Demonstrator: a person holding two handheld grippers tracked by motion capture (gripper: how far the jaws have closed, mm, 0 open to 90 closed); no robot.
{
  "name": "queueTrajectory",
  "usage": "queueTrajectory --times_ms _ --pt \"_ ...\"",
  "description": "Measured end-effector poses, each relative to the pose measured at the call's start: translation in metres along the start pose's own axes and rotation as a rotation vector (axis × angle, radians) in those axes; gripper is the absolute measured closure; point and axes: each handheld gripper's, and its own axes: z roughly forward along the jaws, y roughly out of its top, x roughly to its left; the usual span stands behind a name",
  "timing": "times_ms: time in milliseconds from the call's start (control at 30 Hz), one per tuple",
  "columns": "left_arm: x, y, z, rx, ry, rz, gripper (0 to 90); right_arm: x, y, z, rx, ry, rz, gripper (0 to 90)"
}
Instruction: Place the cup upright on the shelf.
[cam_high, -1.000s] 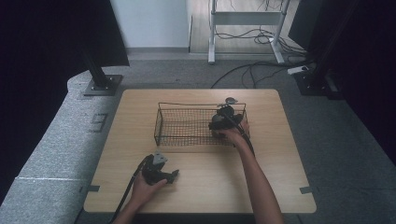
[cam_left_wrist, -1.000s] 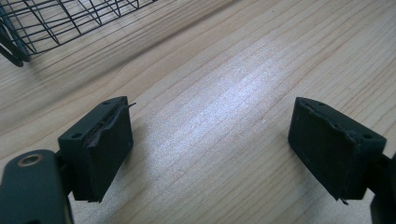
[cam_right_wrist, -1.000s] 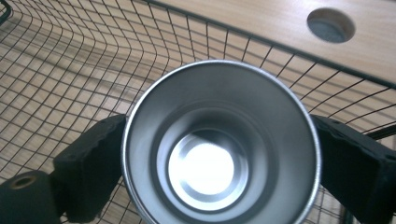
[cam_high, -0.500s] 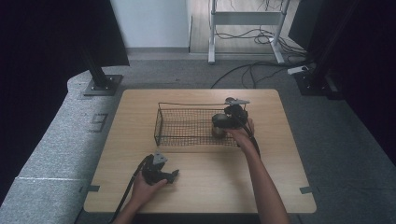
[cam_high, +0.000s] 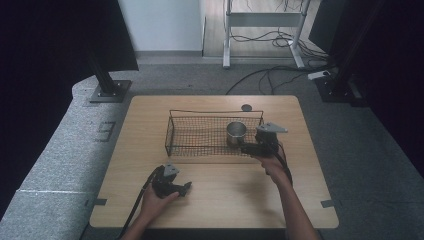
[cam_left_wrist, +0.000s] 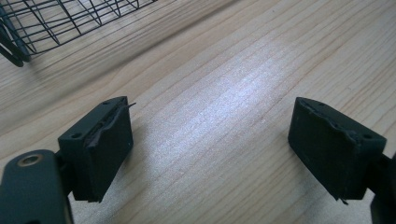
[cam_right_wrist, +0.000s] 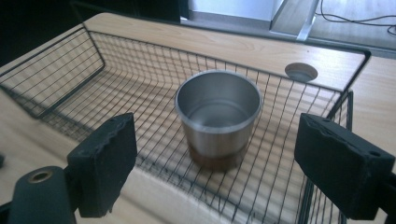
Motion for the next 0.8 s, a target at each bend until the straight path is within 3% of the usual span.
queueTrajectory --times_ms 467,800 --pt "0.000 0.000 0.000 0.000 -0.001 0.001 13.8 -0.003 -0.065 -0.039 -0.042 0.044 0.034 15.4" --pt "0.000 0.000 0.000 0.000 0.000 0.000 13.7 -0.007 -0.079 -0.043 -0.041 0.026 0.040 16.4"
